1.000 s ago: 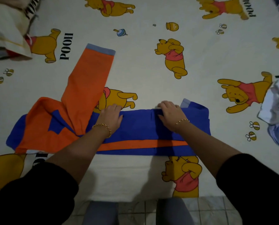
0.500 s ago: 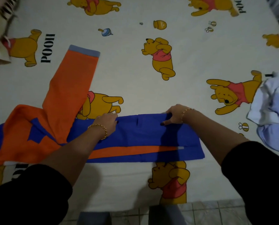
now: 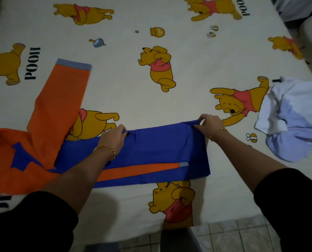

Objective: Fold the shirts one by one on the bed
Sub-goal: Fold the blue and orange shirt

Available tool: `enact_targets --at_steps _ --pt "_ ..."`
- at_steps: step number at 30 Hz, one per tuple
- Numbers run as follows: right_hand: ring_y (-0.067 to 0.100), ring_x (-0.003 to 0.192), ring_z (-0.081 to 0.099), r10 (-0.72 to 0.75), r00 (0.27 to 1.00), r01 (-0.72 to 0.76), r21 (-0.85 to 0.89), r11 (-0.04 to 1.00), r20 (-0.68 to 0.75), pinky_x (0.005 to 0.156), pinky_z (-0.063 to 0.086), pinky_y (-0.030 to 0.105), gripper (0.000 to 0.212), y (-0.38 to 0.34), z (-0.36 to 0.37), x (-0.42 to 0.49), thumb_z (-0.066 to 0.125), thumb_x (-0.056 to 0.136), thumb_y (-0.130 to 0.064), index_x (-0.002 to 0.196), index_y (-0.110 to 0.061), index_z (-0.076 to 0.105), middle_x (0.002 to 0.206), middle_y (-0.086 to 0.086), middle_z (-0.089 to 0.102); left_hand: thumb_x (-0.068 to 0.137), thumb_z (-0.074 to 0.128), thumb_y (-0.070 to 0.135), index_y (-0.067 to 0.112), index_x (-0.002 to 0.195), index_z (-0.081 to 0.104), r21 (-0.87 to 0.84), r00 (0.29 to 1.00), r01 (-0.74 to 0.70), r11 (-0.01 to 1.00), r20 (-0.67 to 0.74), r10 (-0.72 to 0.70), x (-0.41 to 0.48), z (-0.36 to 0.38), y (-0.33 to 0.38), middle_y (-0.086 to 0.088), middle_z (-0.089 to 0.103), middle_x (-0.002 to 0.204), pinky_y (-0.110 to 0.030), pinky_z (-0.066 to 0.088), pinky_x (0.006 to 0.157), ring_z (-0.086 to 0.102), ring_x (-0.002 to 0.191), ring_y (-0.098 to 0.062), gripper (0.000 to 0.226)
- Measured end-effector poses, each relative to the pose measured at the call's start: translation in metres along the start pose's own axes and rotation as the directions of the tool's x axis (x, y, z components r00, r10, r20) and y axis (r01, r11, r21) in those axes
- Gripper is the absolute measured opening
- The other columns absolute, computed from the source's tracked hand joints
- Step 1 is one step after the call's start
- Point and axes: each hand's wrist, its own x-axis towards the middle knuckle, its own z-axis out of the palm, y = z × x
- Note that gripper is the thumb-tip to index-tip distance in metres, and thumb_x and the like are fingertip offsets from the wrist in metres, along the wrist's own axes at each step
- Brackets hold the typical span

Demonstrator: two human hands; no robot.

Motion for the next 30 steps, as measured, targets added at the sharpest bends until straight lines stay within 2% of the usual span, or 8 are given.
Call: enact_targets --at_steps 4,7,12,15,17,20,25,30 --pt "0.028 0.124 0.044 -0.084 0.983 0.074 -0.068 0.995 -0.161 0.102 0.039 0.042 0.046 -0.008 0.03 -0.031 0.052 0.094 -0.027 0.136 -0.011 0.042 0.136 0.012 0.047 0.096 0.047 0.031 0.015 0.138 0.04 -0.008 0.997 -0.036 0.999 -0.075 0.035 -0.015 0.018 0.012 -0.005 0.047 0.139 -0.047 0.025 0.112 0.041 0.13 -0.02 0.045" --pt "0.027 0.142 0.025 -0.292 0.928 0.259 -0.162 0.952 -0.233 0.115 0.023 0.047 0.054 -0.036 0.065 -0.066 0.043 0.095 -0.028 0.144 -0.009 0.032 0.151 0.012 0.031 0.097 0.04 0.036 0.014 0.146 0.028 0.141 0.983 -0.127 0.982 -0.116 0.144 -0.033 0.033 0.021 -0.004 0.029 0.153 -0.052 0.016 0.115 0.026 0.141 -0.021 0.055" --pt "0.017 0.147 0.009 -0.523 0.849 0.495 -0.239 0.836 -0.073 0.118 0.01 0.053 0.065 -0.055 0.135 -0.098 0.029 0.097 -0.045 0.152 -0.013 0.016 0.159 0.003 0.013 0.095 0.018 0.048 0.021 0.151 0.004 0.271 0.964 -0.23 0.935 -0.07 0.258 -0.058 0.068 0.009 -0.001 0.009 0.158 -0.049 0.006 0.114 0.001 0.146 -0.018 0.064" --pt "0.014 0.147 0.005 -0.506 0.861 0.467 -0.309 0.828 -0.054 0.116 0.007 0.057 0.068 -0.034 0.149 -0.098 0.027 0.096 -0.054 0.153 -0.021 0.009 0.16 -0.002 0.006 0.095 0.01 0.053 0.022 0.151 0.008 0.316 0.984 -0.154 0.936 -0.033 0.173 -0.071 0.076 -0.024 -0.002 0.012 0.158 -0.047 0.007 0.114 0.012 0.144 -0.022 0.064" --pt "0.014 0.148 -0.002 -0.36 0.927 0.317 -0.291 0.903 -0.107 0.116 -0.003 0.056 0.069 -0.023 0.147 -0.097 0.024 0.096 -0.057 0.153 -0.024 0.003 0.16 -0.004 -0.001 0.094 0.016 0.052 0.021 0.151 0.011 0.325 0.995 -0.076 0.943 -0.036 0.093 -0.078 0.069 -0.049 -0.003 0.015 0.158 -0.048 0.008 0.115 0.017 0.143 -0.022 0.065" --pt "0.015 0.147 -0.005 -0.197 0.969 0.154 -0.258 0.954 -0.15 0.116 -0.003 0.056 0.07 -0.026 0.141 -0.099 0.015 0.095 -0.057 0.153 -0.021 0.001 0.16 -0.001 -0.003 0.093 0.019 0.047 0.016 0.15 0.017 0.331 0.996 -0.034 0.943 -0.068 0.06 -0.085 0.047 -0.082 -0.007 0.019 0.156 -0.042 0.0 0.115 0.021 0.142 -0.025 0.065" --pt "0.016 0.147 -0.004 -0.373 0.926 0.353 -0.208 0.912 -0.067 0.117 -0.003 0.052 0.064 -0.097 0.128 -0.095 0.007 0.093 -0.05 0.153 -0.027 0.008 0.161 -0.001 0.002 0.092 0.027 0.036 0.009 0.136 0.045 0.27 0.987 -0.053 0.961 -0.135 0.092 -0.08 -0.005 -0.113 -0.014 0.041 0.144 -0.052 0.026 0.109 0.037 0.134 -0.03 0.055" --pt "0.02 0.147 0.011 -0.58 0.809 0.562 -0.165 0.81 -0.093 0.117 0.005 0.051 0.049 -0.237 0.133 -0.076 0.033 0.098 -0.027 0.147 -0.02 0.029 0.159 0.004 0.013 0.087 0.038 0.027 0.003 0.122 0.054 0.18 0.961 0.101 0.978 -0.273 -0.049 -0.063 -0.072 -0.186 -0.019 0.054 0.126 -0.051 0.036 0.101 0.051 0.118 -0.035 0.046"
